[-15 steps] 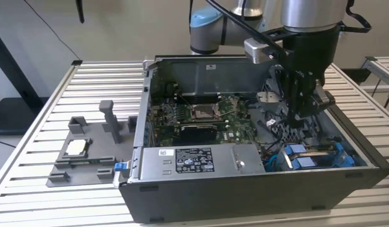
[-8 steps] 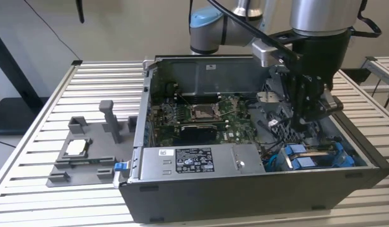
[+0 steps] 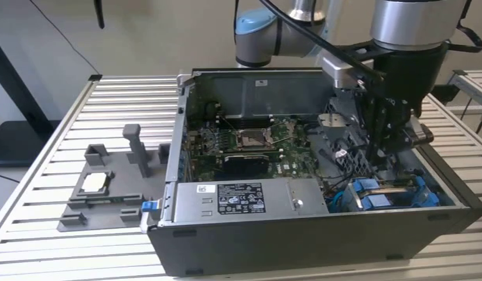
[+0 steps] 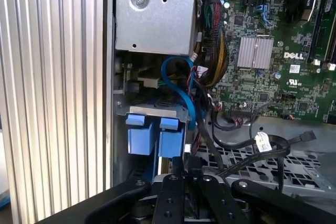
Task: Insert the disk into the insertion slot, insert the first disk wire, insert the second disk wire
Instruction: 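Insert the second disk wire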
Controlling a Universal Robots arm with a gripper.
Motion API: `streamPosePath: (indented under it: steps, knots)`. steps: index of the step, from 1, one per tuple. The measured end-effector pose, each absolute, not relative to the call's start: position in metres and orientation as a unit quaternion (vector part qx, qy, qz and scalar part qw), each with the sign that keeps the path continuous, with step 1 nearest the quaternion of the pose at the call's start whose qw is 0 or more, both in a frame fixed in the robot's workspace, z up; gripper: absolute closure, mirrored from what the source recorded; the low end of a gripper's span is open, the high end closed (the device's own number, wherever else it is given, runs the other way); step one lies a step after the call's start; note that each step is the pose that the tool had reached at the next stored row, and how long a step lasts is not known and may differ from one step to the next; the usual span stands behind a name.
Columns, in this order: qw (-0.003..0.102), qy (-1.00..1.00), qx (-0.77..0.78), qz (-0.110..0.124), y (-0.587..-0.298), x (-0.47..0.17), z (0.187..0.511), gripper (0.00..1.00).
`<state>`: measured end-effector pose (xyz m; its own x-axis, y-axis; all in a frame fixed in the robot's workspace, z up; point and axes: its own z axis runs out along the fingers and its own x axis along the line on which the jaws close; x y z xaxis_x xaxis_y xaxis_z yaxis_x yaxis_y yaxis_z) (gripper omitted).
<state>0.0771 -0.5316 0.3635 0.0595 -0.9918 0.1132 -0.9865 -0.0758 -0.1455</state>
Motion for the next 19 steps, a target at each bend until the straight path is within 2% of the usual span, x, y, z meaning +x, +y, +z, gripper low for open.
streamPosePath:
  steps: [9, 14, 19]
  knots:
    - [0.027, 0.682, -0.728, -0.071, -0.539, 0.087, 0.36, 0.84]
    - [0.029, 0.683, -0.728, -0.058, -0.543, 0.091, 0.359, 0.84]
    - [0.026, 0.683, -0.728, -0.044, -0.547, 0.095, 0.359, 0.84]
